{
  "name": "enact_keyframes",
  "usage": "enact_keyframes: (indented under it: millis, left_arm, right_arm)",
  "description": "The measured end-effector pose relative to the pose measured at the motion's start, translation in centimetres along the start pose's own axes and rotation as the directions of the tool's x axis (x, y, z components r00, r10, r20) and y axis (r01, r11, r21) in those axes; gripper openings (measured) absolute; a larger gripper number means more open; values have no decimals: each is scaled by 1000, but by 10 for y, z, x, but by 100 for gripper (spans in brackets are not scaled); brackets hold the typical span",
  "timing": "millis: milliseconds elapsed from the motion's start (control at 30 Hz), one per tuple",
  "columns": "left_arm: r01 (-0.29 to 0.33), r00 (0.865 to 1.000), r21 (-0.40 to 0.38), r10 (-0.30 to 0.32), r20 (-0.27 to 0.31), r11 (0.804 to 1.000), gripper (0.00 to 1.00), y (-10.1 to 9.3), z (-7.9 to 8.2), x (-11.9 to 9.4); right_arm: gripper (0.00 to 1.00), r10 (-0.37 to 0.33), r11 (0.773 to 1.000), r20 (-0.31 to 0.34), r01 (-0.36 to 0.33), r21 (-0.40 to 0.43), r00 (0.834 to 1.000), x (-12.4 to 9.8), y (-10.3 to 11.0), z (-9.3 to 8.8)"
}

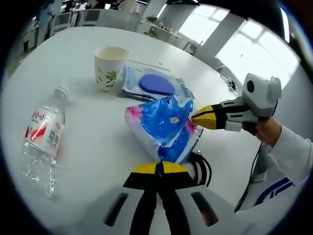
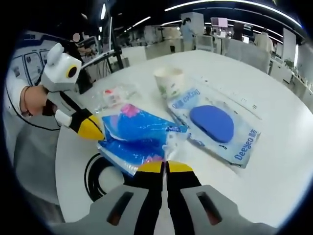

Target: Arrange the tabletop items into an orderly group along one side of the table until the central work area is clear of visible clutter.

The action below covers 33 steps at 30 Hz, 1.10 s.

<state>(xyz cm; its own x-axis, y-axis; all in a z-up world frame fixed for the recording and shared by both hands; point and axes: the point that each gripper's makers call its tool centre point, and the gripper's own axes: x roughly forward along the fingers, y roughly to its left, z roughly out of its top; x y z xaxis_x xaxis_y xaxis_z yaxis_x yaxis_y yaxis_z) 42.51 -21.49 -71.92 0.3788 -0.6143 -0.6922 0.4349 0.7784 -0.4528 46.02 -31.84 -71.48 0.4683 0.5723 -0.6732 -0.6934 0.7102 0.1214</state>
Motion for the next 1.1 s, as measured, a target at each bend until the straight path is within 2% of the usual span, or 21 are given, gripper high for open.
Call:
enact_keyframes:
  millis: [233, 300, 533, 767, 833, 1100]
  left_arm:
    - [33, 999, 34, -34, 22, 999, 0, -13, 13, -4]
    - [35, 999, 70, -37, 25, 997, 0, -17, 18, -5]
    - [66, 996, 131, -73, 42, 989, 0, -35, 42, -10]
    - [108, 991, 234, -124, 56, 966, 0, -64, 70, -13]
    - [119, 989, 237, -137, 58, 964, 0, -71, 77, -14]
    - [176, 978, 307, -202, 55, 935, 0, -102, 104, -12]
  right_arm:
    - [0, -39, 999, 43, 39, 7, 998, -20, -5, 10]
    - [0, -49, 999, 53, 49, 12, 997, -26, -6, 12]
    - [0, -104, 994, 102, 101, 31, 989, -51, -16, 23]
    - [0, -158, 987, 146, 152, 54, 977, -80, -30, 34]
    - [0, -177, 984, 155, 170, 59, 972, -89, -35, 36]
    - [0, -249, 968, 188, 237, 85, 950, -122, -54, 45]
